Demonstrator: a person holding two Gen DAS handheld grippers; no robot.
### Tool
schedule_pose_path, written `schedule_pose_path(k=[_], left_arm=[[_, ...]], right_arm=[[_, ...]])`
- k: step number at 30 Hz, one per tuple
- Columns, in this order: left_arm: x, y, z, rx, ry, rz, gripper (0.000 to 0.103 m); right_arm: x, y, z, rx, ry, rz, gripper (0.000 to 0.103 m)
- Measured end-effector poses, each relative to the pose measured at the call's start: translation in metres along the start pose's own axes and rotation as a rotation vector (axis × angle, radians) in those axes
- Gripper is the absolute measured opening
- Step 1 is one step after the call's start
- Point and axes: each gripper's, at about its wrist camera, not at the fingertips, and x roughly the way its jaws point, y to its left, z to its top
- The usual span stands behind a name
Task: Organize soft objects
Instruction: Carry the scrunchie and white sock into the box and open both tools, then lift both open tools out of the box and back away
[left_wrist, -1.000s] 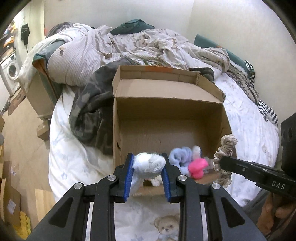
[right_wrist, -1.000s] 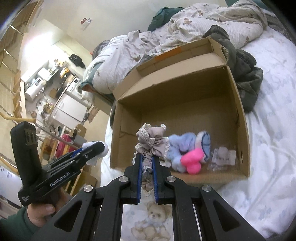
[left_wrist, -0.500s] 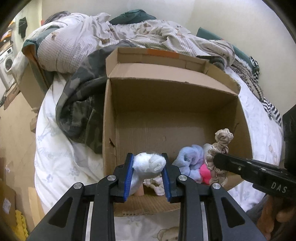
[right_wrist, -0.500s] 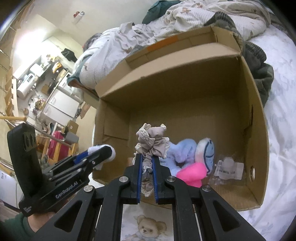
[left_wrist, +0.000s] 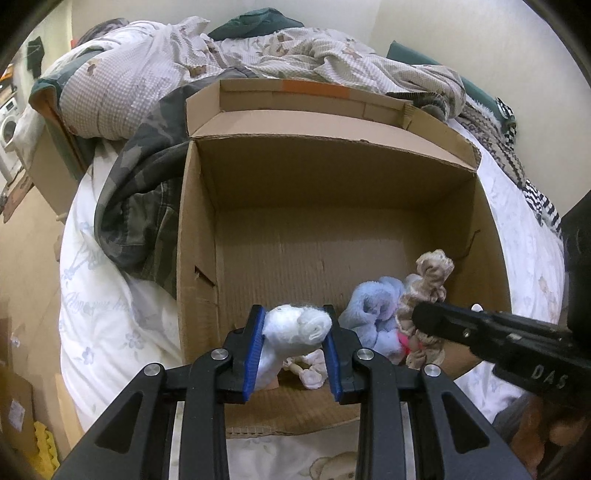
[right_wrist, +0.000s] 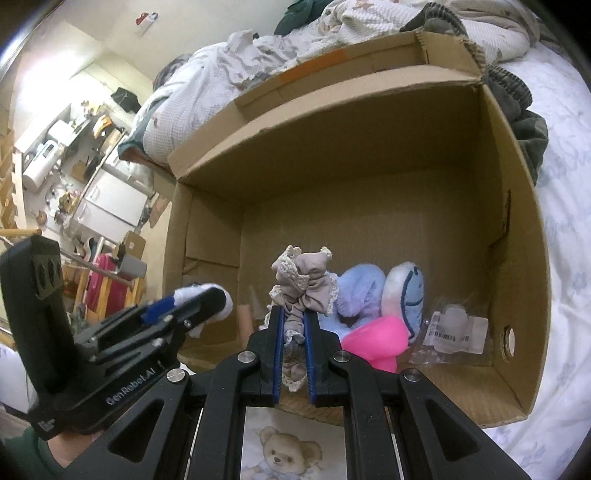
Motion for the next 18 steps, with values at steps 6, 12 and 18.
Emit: schedule_pose_path(k=[6, 12, 18], left_arm=[[-0.001, -0.001, 0.000, -0.008, -0.004, 0.001, 0.031], [0.003, 0.000, 0.000, -0.019, 0.015, -0.010, 0.034], [-0.004, -0.001, 0.001, -0.034, -0.025, 0.056, 0.069]], right_arm=[[-0.002, -0.006, -0.003, 0.008, 0.001, -0.011, 0.012], [-0.006, -0.007, -0.002, 0.006, -0.016, -0.018, 0.012], [-0.007, -0.012, -0.001, 0.032, -0.017, -0.012, 0.013]])
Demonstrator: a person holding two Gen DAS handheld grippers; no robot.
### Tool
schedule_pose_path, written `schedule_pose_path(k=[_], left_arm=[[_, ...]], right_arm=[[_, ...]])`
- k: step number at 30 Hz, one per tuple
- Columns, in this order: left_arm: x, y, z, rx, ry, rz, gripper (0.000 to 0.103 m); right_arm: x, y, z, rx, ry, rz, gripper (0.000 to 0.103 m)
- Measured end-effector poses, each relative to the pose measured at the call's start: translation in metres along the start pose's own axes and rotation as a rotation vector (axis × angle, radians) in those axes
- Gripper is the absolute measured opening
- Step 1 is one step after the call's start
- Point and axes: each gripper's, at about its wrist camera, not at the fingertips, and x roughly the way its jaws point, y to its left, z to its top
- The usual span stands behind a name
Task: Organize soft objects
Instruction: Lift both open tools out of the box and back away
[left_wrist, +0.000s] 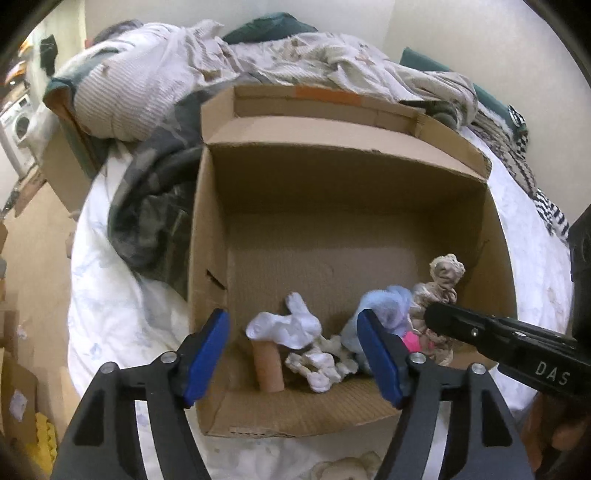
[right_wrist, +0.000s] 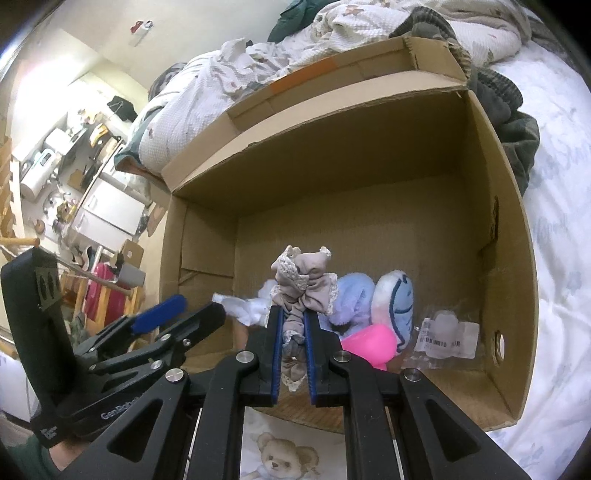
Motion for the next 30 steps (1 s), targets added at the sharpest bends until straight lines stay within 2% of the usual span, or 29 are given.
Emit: schedule_pose_path(k=[1, 2, 4, 5, 6, 10, 12, 14, 17, 23, 30], left_arm=[[0.000, 0.001, 0.000, -0.003, 0.003, 0.005, 0.069], [0.001, 0.001, 0.001, -0.006, 0.005, 0.011, 0.069], [0.000, 0.002, 0.001, -0.010, 0.001, 0.027, 0.069], [-0.001, 0.002, 0.001, -0.009, -0.002, 0.035, 0.069], [-0.002, 0.001, 0.001, -0.005, -0.007, 0.041, 0.069], [-0.014, 0.000, 0.002, 0.013, -0.061, 0.072, 0.069], [-0.023, -0.002, 0.002, 0.024, -0.095, 0.107, 0.069], [-0.030, -0.002, 0.002, 0.024, -0.117, 0.103, 0.069], [-0.043, 0.000, -0.001, 0.015, -0.151, 0.098, 0.069], [-0.064, 0.008, -0.009, -0.004, -0.177, 0.158, 0.069], [-0.092, 0.019, -0.026, -0.044, -0.211, 0.177, 0.069]], right_arm=[[-0.001, 0.000, 0.000, 0.000, -0.007, -0.002, 0.016], [-0.004, 0.001, 0.001, -0.001, -0.021, -0.002, 0.024], [-0.013, 0.003, 0.003, -0.018, -0.062, -0.009, 0.058], [-0.017, 0.005, 0.004, -0.023, -0.089, -0.015, 0.084], [-0.023, 0.005, 0.004, -0.021, -0.123, -0.016, 0.088], [-0.031, 0.000, 0.007, 0.011, -0.151, -0.005, 0.088], [-0.032, -0.001, 0.008, 0.023, -0.154, -0.020, 0.088], [-0.036, 0.000, 0.007, 0.024, -0.168, -0.041, 0.088], [-0.043, 0.004, 0.004, 0.010, -0.199, -0.048, 0.099], [-0.062, 0.011, -0.006, -0.010, -0.250, -0.073, 0.102], [-0.085, 0.018, -0.021, -0.029, -0.286, -0.066, 0.103]])
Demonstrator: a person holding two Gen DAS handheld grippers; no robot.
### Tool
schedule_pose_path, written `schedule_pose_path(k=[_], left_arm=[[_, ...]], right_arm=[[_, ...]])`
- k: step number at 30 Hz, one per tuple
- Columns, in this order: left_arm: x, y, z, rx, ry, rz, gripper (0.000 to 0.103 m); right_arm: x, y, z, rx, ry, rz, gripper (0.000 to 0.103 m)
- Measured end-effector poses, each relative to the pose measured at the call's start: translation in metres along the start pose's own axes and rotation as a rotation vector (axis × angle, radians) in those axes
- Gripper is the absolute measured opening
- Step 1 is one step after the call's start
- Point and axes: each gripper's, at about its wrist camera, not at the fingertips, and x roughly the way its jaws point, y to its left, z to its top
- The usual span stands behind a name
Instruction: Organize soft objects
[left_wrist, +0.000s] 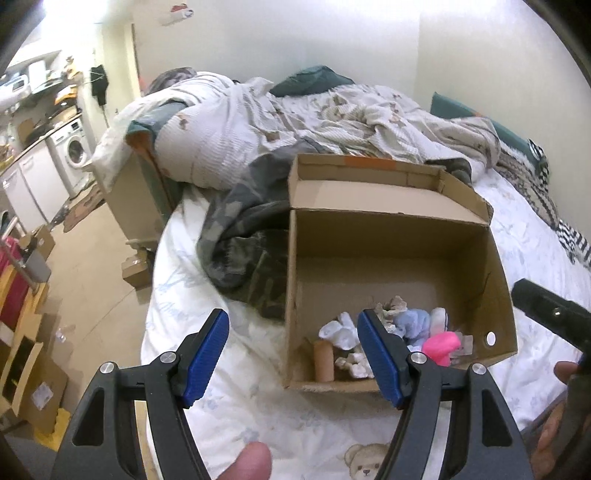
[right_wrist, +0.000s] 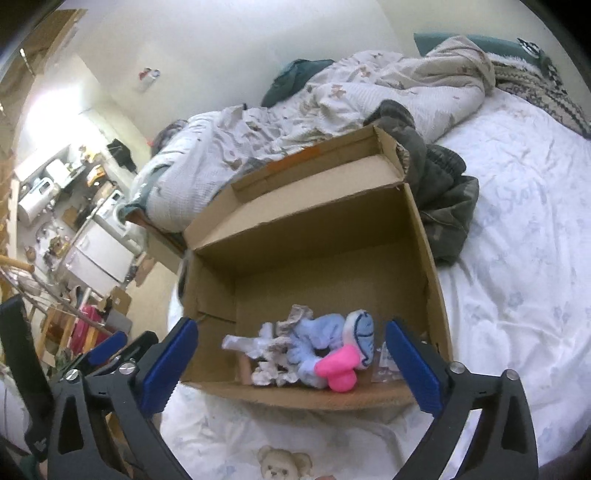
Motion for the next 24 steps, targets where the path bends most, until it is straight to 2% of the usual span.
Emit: schedule_pose_path(k=[4, 7, 13, 17, 24], left_arm=[[-0.015, 0.005, -0.006, -0.008, -0.014, -0.006, 0.069], [-0.028, 0.006, -0.010, 0.003, -0.042, 0.008, 0.070], [-0.040, 0.010, -0.018, -0.010, -0.056, -0.015, 0.085], [-0.040, 0.013, -0.021, -0.022, -0.058, -0.023, 0.101], [-0.030, 0.013, -0.024, -0.023, -0.033, -0.002, 0.102]], right_arm=[[-0.016, 0.008, -0.005, -0.045, -0.045, -0.034, 0.103], [-0.020, 0.008, -0.012, -0.050, -0.045, -0.062, 0.103], [-0.025, 0.010, -0.025, -0.066, -0.036, -0.086, 0.103], [-0.022, 0.011, -0.029, -0.081, -0.034, -0.105, 0.103], [-0.013, 0.013, -0.032, -0.101, -0.020, -0.139, 0.103]])
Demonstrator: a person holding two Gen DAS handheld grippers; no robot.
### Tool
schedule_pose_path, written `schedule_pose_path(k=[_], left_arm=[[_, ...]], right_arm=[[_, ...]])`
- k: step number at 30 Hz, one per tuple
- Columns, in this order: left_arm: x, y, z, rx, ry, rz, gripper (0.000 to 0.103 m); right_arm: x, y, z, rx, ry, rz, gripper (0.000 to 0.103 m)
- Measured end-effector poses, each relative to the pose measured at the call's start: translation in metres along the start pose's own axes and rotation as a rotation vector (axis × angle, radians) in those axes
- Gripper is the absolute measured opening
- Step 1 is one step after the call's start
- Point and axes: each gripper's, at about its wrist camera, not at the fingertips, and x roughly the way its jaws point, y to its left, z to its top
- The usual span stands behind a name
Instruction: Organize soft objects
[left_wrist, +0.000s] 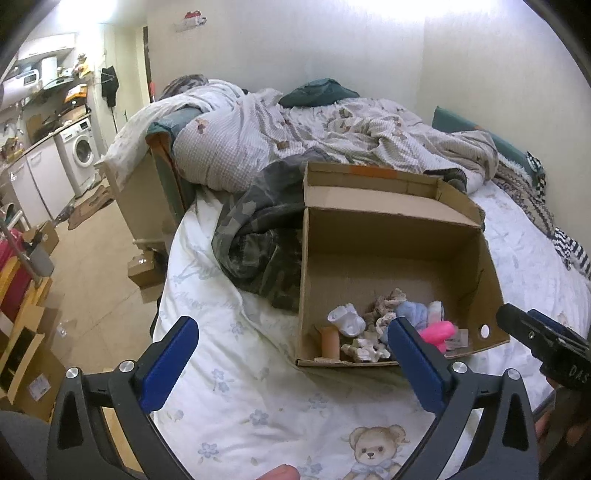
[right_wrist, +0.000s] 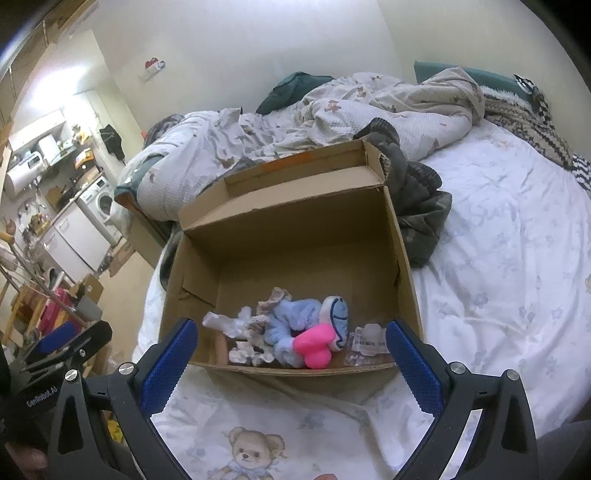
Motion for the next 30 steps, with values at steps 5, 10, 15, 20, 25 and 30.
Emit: schedule_pose_path(k=[5, 10, 15, 20, 25, 30], left_arm=[[0.006, -0.002, 0.001, 0.003, 0.014, -0.007, 0.102], [0.005, -0.004, 0.002, 0.007, 0.009, -0.026, 0.102], [0.005, -0.005, 0.001, 0.003, 0.013, -0.030, 0.102], [0.005, -0.008, 0.001, 0.007, 0.018, -0.034, 0.102], [0.010, -0.014, -0.004, 0.028, 0.042, -0.038, 0.102], [0.010, -0.015, -0.005, 0.030, 0.039, -0.046, 0.102]], right_arm=[[0.005, 0.003, -0.004, -0.026, 0.021, -0.018, 0.103], [0.008, 0.003, -0.006, -0.030, 0.030, -0.032, 0.103], [0.011, 0.004, -0.007, -0.040, 0.040, -0.055, 0.103], [0.012, 0.005, -0.007, -0.042, 0.040, -0.058, 0.103], [0.011, 0.005, -0.007, -0.044, 0.037, -0.062, 0.103], [0.011, 0.005, -0.007, -0.045, 0.037, -0.062, 0.103]])
